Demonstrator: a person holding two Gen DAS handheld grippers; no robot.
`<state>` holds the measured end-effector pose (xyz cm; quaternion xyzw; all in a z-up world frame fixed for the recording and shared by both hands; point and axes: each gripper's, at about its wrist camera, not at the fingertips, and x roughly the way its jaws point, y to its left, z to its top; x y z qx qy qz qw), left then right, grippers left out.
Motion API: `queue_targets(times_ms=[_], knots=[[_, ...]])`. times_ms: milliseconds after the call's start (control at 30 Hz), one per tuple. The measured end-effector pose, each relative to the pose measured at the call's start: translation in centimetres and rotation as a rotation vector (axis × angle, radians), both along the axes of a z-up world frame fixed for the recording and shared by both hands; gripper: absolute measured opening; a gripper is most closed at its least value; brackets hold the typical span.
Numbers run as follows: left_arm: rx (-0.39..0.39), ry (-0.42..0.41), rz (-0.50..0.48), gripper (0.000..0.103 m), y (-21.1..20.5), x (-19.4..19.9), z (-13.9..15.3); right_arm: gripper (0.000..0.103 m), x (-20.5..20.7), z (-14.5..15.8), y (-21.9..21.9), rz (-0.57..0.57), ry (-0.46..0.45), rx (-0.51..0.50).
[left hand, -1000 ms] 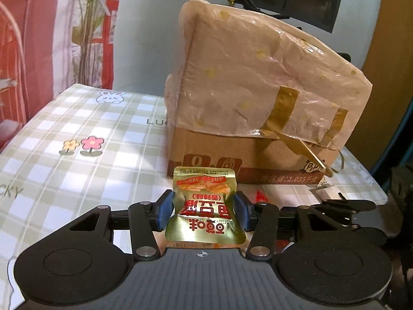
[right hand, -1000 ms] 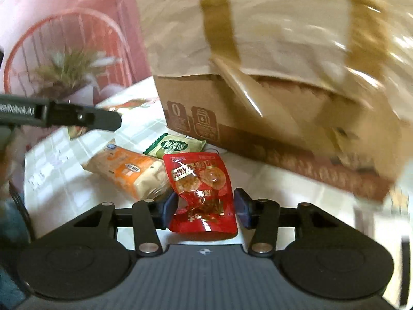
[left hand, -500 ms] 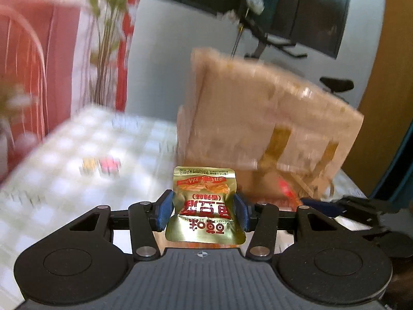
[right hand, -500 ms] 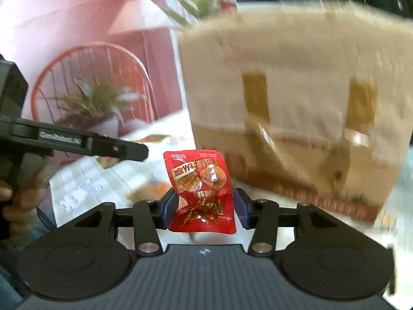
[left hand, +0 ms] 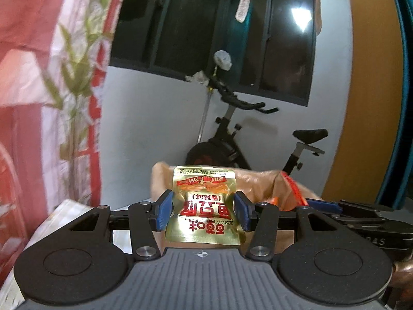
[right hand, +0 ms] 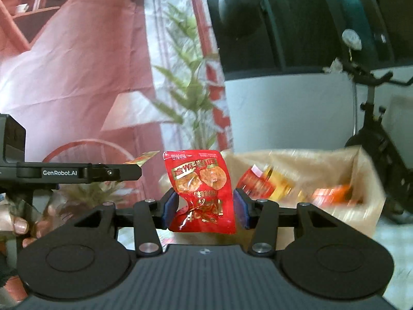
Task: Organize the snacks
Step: 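Lift the gold packet with the left tool while the right grasps the red packet, then carry both packets over the tan box and open both tools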
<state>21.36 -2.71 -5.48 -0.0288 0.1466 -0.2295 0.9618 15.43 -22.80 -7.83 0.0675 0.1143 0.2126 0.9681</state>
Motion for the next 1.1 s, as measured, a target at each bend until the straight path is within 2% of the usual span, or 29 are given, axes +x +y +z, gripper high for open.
queue_targets(times_ms=[133, 267, 567, 600, 633, 800, 967, 1100], knots=[[0.024, 0.023, -0.022, 0.054, -2.4, 3.4, 0.3, 0.049, 3.1, 1.6, -1.4, -0.064, 0.017, -0.051], [0.076, 0.043, -0.020, 0.054, -4.7, 5.8, -0.3, 0.049, 6.7, 1.8, -2.8, -0.148, 0.074, -0.091], [0.202, 0.086, 0.019, 0.058, -7.3, 9.7, -1.9, 0.052, 11.1, -0.2, -4.8, -0.285, 0.177, -0.124], [0.215, 0.093, 0.021, 0.062, -7.2, 9.9, -2.1, 0.052, 11.2, -0.4, -5.0, -0.298, 0.188, -0.118], [0.217, 0.096, 0.022, 0.065, -6.9, 9.9, -2.3, 0.057, 11.1, -0.6, -5.3, -0.307, 0.196, -0.110], [0.137, 0.108, 0.037, 0.072, -4.1, 9.0, -2.1, 0.066, 8.9, -0.5, -5.7, -0.299, 0.165, -0.073], [0.047, 0.101, 0.041, 0.072, -0.8, 6.0, -1.1, 0.066, 5.7, 0.5, -5.9, -0.277, 0.105, -0.037], [-0.017, 0.081, 0.052, 0.078, 2.4, 2.6, -1.2, 0.066, 2.1, 0.8, -5.9, -0.270, 0.036, -0.025]])
